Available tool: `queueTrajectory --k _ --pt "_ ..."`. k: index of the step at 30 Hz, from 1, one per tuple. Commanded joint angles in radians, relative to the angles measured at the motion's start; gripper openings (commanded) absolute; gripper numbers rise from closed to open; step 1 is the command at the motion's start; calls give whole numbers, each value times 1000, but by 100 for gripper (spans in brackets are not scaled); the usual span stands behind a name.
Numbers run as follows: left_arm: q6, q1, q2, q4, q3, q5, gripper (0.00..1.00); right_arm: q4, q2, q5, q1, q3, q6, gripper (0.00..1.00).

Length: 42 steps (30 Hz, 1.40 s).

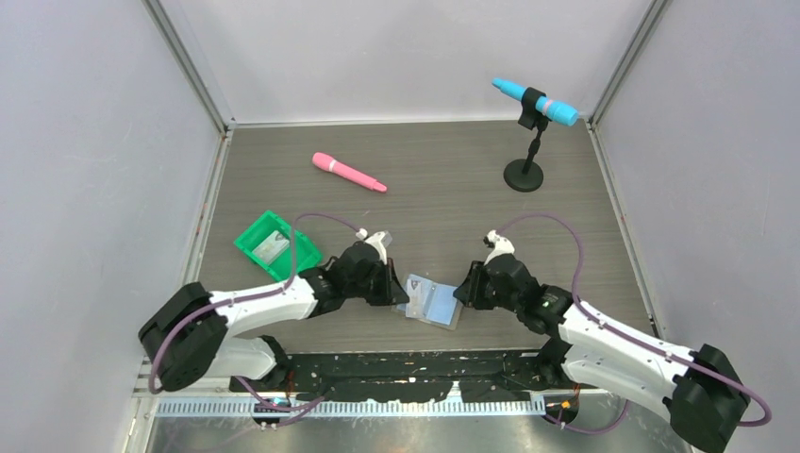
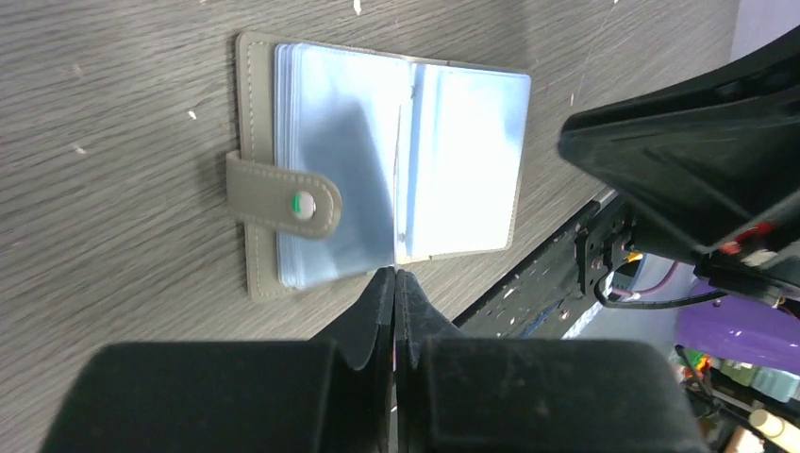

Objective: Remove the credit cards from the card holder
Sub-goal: Move the credit card to the storage box.

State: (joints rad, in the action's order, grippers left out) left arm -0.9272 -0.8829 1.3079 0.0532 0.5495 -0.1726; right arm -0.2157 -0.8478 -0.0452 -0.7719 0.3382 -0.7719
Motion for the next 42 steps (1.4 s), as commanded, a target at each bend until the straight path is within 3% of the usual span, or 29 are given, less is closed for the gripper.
queueTrajectory --k 1,7,12,19,24,33,36,37,38,39,42 --pt "107 4 -118 -145 32 36 0 -9 52 62 5 119 185 30" --pt "222 4 -245 -211 45 -115 0 11 96 247 6 206 371 39" --pt "280 4 -331 -238 52 -214 0 18 111 442 9 252 496 54" --pt "274 4 -370 -190 53 -345 0 37 22 593 10 281 516 65" --pt "274 4 -331 -154 71 -414 0 95 -45 697 11 272 516 66" --pt "276 4 -286 -90 77 -423 0 150 -161 772 12 268 480 40" --pt "299 4 -278 -130 98 -380 0 154 -157 777 13 279 466 15" --pt "305 5 -273 -166 110 -362 1 154 -155 772 16 282 461 11" --pt "307 6 -269 -184 121 -341 6 154 -148 768 19 283 446 7" --pt "306 9 -266 -221 132 -315 21 155 -145 758 30 284 436 6" --pt "299 40 -279 -325 175 -184 50 174 -131 756 81 286 359 5"
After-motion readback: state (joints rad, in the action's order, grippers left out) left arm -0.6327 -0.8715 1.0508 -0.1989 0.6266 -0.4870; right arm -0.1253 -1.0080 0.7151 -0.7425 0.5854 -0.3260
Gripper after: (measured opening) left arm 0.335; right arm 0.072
